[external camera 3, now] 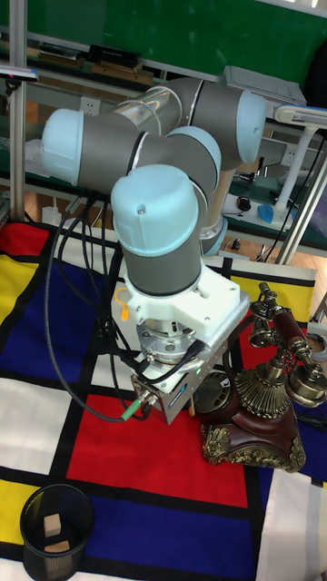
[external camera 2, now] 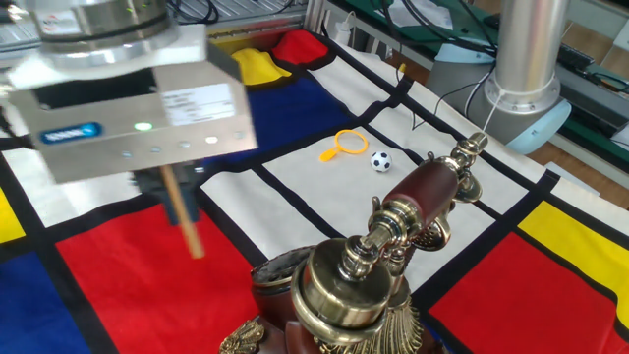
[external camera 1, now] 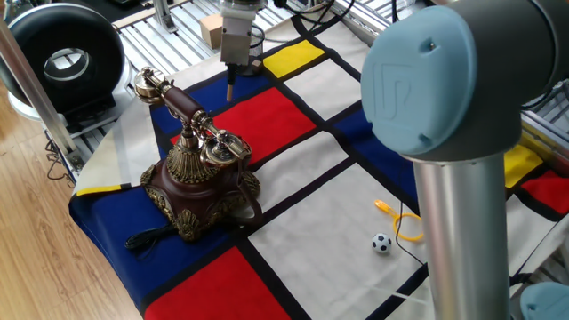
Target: Dial a number on an old rotary phone
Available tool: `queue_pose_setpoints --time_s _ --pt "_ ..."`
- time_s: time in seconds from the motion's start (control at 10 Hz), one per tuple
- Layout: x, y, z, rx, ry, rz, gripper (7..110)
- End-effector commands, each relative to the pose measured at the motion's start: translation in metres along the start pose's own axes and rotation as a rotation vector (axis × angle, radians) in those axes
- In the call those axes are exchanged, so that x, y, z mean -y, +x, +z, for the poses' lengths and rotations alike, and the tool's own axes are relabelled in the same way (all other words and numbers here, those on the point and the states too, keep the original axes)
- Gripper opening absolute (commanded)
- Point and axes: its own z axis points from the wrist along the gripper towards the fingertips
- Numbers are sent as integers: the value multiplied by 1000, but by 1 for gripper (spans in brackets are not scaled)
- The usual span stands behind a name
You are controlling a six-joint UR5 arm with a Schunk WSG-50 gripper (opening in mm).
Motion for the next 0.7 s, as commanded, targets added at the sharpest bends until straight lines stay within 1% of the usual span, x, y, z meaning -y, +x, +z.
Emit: queue_pose_setpoints --time_s 0.0,0.1,0.3,0.4,0.5,0.6 --pt "-16 -12 12 6 -29 41 7" --pt "-20 -19 19 13 -31 48 7" --pt "-30 -30 24 16 -40 84 7" --pt "-31 -28 23 6 -39 85 7" --pt "-36 -26 20 2 -65 100 7" --pt "-37 -16 17 -31 -74 116 7"
